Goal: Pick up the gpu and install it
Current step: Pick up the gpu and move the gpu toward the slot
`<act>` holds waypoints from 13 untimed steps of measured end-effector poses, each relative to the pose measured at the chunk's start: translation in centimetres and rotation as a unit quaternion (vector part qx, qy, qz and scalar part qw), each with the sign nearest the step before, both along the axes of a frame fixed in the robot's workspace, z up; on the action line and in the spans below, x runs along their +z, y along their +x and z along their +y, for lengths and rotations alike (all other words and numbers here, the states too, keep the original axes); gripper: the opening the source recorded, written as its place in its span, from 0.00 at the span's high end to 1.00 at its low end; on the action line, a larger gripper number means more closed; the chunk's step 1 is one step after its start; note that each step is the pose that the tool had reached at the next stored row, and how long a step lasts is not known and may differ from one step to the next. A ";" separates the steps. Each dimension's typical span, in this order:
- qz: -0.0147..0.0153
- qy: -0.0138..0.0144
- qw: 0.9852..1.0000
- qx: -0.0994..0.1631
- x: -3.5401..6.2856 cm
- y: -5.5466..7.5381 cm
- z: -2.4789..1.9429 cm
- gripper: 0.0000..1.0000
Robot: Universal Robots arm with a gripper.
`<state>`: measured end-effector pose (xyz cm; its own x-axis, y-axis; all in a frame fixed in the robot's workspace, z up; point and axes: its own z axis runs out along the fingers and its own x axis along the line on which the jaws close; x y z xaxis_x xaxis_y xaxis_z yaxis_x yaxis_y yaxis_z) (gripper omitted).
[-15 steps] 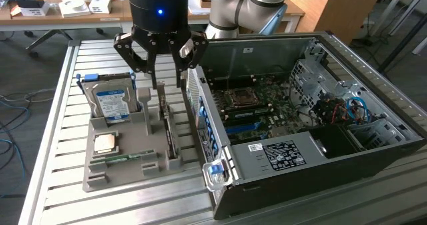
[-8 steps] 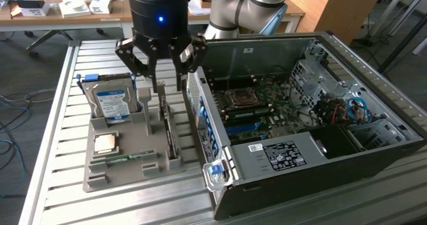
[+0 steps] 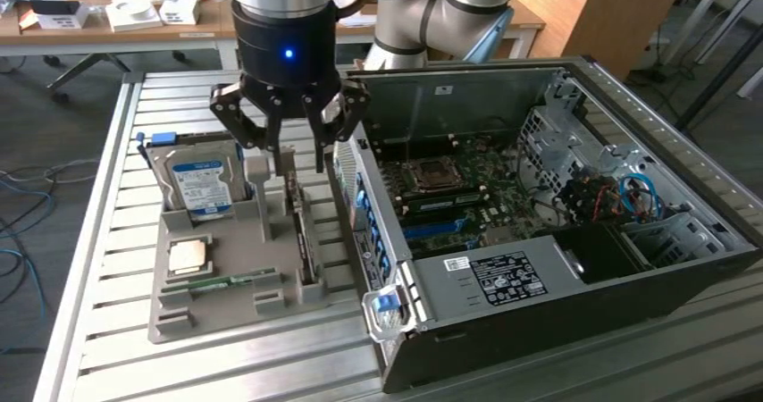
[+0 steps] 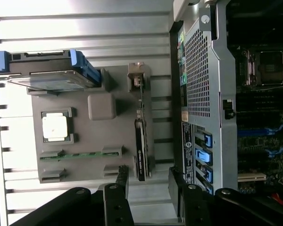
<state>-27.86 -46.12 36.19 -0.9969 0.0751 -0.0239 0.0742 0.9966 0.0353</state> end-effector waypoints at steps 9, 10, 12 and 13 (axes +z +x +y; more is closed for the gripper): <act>0.000 0.000 1.000 0.000 -1.64 0.0 0.00 0.53; 0.000 0.000 1.000 0.000 -1.83 0.0 0.00 0.53; 0.000 0.000 1.000 0.000 -2.18 0.0 0.00 0.53; 0.000 0.000 1.000 0.000 -2.36 0.0 0.00 0.53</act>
<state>-27.86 -46.12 33.83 -0.9969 0.0751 -0.0238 0.0742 0.9966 0.0352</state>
